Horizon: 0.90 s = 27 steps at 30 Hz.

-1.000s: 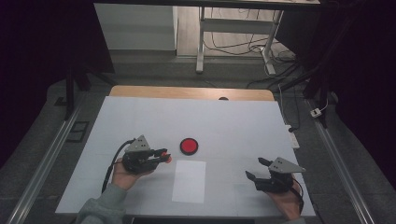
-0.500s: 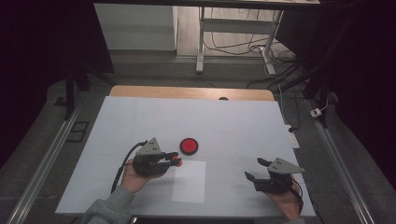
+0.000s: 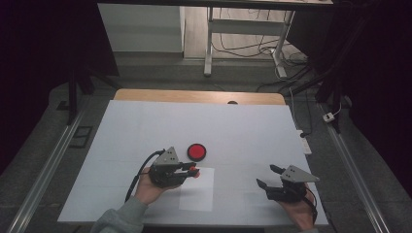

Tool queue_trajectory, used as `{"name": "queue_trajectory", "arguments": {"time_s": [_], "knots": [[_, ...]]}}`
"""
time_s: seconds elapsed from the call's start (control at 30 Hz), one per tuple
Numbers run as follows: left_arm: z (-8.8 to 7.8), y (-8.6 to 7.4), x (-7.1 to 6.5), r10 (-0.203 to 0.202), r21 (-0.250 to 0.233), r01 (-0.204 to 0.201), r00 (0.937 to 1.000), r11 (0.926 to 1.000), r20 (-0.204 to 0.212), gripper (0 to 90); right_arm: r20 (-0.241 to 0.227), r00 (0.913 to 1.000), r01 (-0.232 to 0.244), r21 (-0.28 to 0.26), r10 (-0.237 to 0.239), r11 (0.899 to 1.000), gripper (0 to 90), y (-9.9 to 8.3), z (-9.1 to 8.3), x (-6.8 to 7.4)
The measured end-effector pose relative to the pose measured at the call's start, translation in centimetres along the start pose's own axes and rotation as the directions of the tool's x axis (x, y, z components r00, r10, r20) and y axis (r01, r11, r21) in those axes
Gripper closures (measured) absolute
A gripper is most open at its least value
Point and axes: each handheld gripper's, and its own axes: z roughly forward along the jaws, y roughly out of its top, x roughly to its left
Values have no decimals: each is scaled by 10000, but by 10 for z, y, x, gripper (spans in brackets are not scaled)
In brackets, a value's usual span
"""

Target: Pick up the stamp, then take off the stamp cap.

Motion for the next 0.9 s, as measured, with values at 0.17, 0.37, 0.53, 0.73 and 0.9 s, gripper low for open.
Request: {"name": "queue_trajectory", "arguments": {"time_s": [0.17, 0.37, 0.53, 0.73, 0.9], "knots": [[4, 0, 0, 33, 110, -33, 10000, 9999, 19, 721, 24, 10000, -58, -27, 58, 10000, 253, -1, 0, -1], [4, 0, 1, -5, 80, 5, 10000, 10000, 7, 721, 70, 10000, 36, -28, -36, 10000, 253, -1, -1, 0], [4, 0, 1, 4, 99, -4, 10000, 10000, -10, 721, 39, 10000, 24, -27, -24, 10000, 253, -1, -2, 1], [5, 0, 2, -25, 107, 26, 10000, 9999, -28, 721, -52, 10000, 84, -42, -84, 10000, 254, 2, 0, 4], [5, 0, 3, -55, 130, 56, 10000, 9999, -68, 721, -194, 9998, 34, -143, -37, 9999, 255, 3, 0, 6]]}}
